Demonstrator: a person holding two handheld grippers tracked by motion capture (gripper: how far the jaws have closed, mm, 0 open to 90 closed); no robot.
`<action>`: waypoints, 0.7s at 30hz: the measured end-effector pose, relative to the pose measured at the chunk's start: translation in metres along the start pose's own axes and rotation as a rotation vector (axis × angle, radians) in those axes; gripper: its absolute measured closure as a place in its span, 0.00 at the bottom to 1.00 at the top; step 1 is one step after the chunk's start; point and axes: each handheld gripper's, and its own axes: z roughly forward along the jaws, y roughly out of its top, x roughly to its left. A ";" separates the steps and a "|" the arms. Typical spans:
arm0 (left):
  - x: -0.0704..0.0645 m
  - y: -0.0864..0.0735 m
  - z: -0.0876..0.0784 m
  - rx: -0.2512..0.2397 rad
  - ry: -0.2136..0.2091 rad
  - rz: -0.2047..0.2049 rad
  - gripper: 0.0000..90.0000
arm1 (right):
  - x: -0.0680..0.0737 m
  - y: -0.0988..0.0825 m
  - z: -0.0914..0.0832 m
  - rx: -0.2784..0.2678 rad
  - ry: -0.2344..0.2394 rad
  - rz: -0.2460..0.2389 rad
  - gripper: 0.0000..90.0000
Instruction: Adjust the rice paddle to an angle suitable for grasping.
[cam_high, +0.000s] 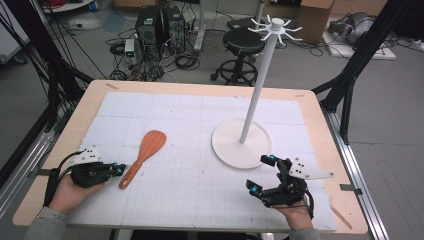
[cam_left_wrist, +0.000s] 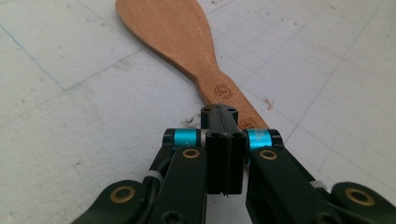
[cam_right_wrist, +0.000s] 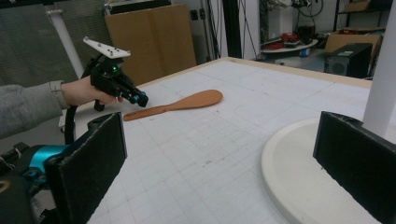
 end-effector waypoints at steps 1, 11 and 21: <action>0.000 0.000 0.000 0.000 0.000 0.000 1.00 | 0.000 0.000 0.000 0.000 0.000 0.001 0.02; -0.001 0.000 0.003 0.026 -0.001 0.010 1.00 | 0.003 0.000 0.002 0.015 0.002 0.000 0.02; -0.001 0.001 0.005 0.041 -0.017 -0.010 1.00 | 0.003 -0.001 0.001 0.013 0.000 0.000 0.02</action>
